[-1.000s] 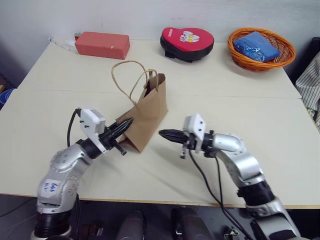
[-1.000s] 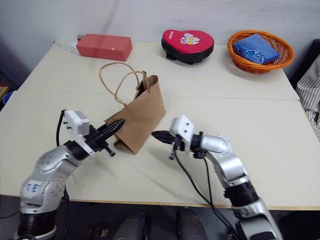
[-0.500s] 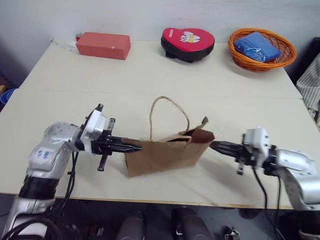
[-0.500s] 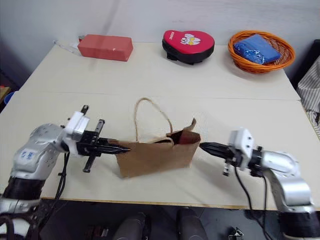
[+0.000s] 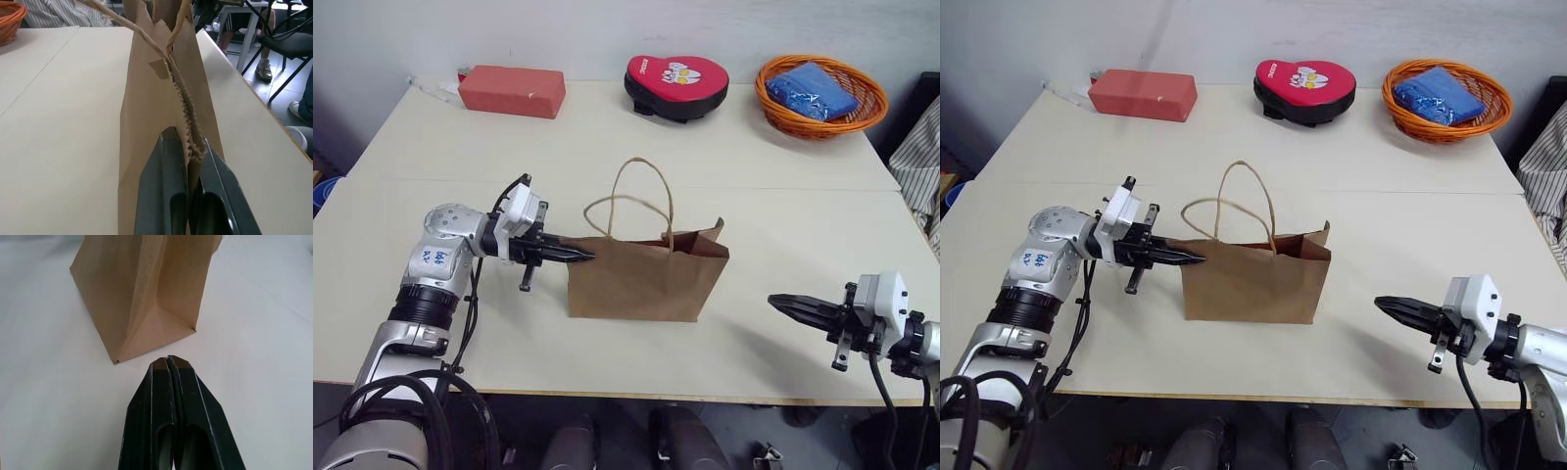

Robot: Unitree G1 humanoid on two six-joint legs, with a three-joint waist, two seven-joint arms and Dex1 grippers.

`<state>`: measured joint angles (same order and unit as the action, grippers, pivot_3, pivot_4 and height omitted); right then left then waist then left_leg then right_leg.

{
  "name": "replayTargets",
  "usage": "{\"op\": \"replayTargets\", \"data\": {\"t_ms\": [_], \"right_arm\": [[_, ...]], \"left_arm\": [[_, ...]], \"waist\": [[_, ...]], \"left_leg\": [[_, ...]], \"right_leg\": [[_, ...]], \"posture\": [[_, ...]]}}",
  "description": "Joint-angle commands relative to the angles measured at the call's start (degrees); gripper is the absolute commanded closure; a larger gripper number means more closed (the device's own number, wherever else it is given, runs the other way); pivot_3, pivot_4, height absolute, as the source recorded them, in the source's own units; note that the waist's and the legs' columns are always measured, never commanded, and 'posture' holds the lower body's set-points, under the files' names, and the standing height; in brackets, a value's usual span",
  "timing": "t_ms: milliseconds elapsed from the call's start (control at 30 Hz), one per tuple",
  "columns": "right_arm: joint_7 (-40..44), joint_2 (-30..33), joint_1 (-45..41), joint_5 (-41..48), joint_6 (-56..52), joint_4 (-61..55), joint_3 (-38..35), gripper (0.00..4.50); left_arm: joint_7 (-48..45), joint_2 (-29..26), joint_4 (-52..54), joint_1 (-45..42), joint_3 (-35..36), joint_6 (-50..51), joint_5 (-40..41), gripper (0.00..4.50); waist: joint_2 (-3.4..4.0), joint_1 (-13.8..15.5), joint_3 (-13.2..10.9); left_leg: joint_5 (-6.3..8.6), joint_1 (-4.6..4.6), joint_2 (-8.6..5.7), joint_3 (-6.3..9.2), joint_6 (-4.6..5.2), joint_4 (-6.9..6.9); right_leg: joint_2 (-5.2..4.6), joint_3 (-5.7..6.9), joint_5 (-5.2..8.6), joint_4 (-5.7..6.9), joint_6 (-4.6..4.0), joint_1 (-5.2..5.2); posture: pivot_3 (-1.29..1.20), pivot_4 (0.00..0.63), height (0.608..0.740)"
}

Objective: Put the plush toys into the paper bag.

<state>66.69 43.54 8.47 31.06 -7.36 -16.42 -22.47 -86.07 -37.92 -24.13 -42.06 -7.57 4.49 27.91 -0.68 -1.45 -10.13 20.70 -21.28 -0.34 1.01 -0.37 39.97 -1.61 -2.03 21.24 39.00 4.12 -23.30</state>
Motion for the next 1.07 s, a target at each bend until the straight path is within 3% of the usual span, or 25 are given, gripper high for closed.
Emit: {"op": "replayTargets", "data": {"t_ms": [33,267,400,500,633,867,1067], "right_arm": [[-0.85,-0.44,-0.25,1.2,0.79,-1.94,-0.29,4.5],[3.88,3.35,-1.67,2.06,0.75,0.2,-1.29,4.5],[4.77,5.69,-5.43,3.9,-1.08,3.98,-2.74,4.5],[6.66,7.0,-7.97,4.38,-0.05,5.79,-3.02,3.91],[12.93,8.98,-7.93,2.03,5.88,7.58,-2.49,2.56],[14.4,9.14,-5.6,1.02,7.89,8.14,-2.69,0.06],[11.22,8.56,-3.45,0.87,6.65,5.49,-3.08,0.02]], "left_arm": [[-1.98,-2.17,5.59,2.28,2.7,2.56,1.06,3.57],[2.86,-8.42,17.57,10.07,12.72,7.52,4.83,1.36],[5.75,-14.3,21.87,23.04,22.61,4.42,2.16,0.13],[11.9,-15.18,25.54,32.3,30.71,2.94,-0.01,0.09],[13.67,-16.1,30.24,43.16,38.53,5.61,0.83,0.09],[14.03,-16.79,29.15,48.34,40.64,4.65,-0.54,0.09],[14.15,-16.12,28.98,46.29,37.74,2.12,-0.74,0.09]], "waist": [[0.0,0.01,0.0],[0.02,-0.2,-0.01],[0.06,-0.51,-0.01],[0.07,-0.13,-0.04],[0.05,0.77,-0.04],[0.05,1.39,-0.04],[0.06,1.12,-0.04]], "left_leg": [[0.0,-0.01,0.0,0.01,0.0,0.0],[0.0,-0.02,0.0,0.0,-0.01,-0.02],[0.0,0.07,0.02,0.0,0.0,-0.12],[0.0,0.1,0.02,0.02,0.01,-0.18],[0.06,0.06,0.02,0.03,0.1,-0.2],[0.09,0.16,0.01,0.06,0.16,-0.24],[0.09,0.22,0.02,0.05,0.15,-0.34]], "right_leg": [[0.0,0.0,0.0,-0.01,0.0,-0.01],[-0.01,-0.03,0.0,-0.01,0.0,-0.03],[0.01,-0.05,0.0,-0.02,0.0,-0.02],[-0.01,-0.03,0.0,-0.04,-0.01,-0.02],[-0.05,0.0,0.0,-0.18,-0.01,0.05],[-0.08,0.08,0.0,-0.4,-0.01,0.26],[-0.05,0.06,0.0,-0.4,-0.01,0.27]], "posture": [[0.0,0.15,0.74],[0.0,0.15,0.74],[0.0,0.15,0.74],[0.0,0.15,0.74],[0.0,0.15,0.74],[0.0,0.15,0.74],[0.0,0.15,0.74]]}}
